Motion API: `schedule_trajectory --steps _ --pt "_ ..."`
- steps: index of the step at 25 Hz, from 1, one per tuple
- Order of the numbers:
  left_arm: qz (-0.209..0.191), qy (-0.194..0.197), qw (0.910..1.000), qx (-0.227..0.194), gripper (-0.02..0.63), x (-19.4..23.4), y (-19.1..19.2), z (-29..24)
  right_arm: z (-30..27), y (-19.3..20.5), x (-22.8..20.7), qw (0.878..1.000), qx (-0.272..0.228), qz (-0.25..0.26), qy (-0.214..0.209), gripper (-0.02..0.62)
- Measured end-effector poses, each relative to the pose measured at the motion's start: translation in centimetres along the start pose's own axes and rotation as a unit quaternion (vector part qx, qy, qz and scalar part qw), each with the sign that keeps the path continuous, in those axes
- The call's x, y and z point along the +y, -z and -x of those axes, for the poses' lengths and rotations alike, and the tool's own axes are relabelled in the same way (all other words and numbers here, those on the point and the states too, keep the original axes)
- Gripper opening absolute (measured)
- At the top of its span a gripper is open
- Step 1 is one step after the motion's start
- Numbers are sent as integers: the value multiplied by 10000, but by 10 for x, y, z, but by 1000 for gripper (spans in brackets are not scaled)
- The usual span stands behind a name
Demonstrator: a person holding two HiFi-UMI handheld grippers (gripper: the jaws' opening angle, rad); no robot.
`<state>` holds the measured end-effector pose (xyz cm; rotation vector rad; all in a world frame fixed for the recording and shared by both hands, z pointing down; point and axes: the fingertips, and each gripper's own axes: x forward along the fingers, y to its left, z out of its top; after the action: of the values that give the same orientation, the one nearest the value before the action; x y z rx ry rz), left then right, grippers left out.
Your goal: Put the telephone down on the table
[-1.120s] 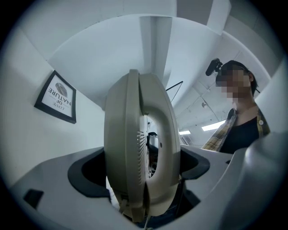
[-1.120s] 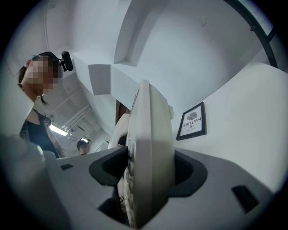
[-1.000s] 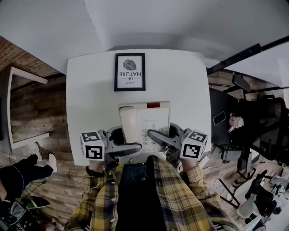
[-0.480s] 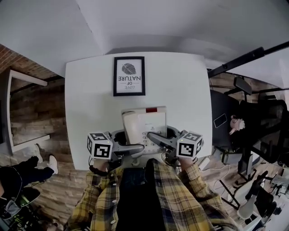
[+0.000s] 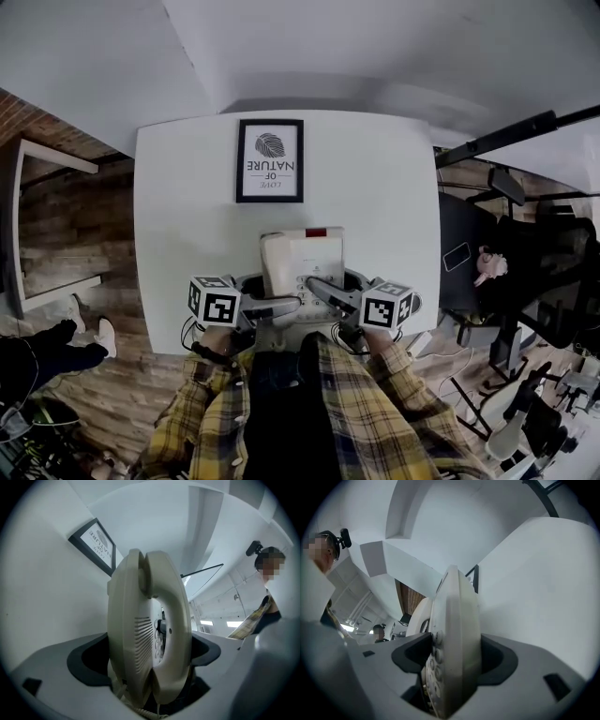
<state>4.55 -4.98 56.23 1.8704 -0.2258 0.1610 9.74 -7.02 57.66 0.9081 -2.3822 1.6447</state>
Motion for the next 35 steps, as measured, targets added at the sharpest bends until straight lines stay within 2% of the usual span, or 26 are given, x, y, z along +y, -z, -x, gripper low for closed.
schedule_trajectory --steps 9,16,29,33,35 --pt "225 -310 9992 58 466 18 3 -11 -2 5 -18 9995 53 -116 273 278" --pt "270 -424 9987 107 469 22 2 -14 -1 5 -24 9994 12 -192 293 279" --pt "635 -762 9949 209 472 22 1 -15 -2 4 -27 9986 -24 -383 356 284" --pt "604 -811 9941 396 472 22 3 -17 -3 6 -29 9984 13 -419 368 287" --pt "471 -1037 9921 530 472 26 5 -14 -3 7 -30 9984 39 -343 445 287"
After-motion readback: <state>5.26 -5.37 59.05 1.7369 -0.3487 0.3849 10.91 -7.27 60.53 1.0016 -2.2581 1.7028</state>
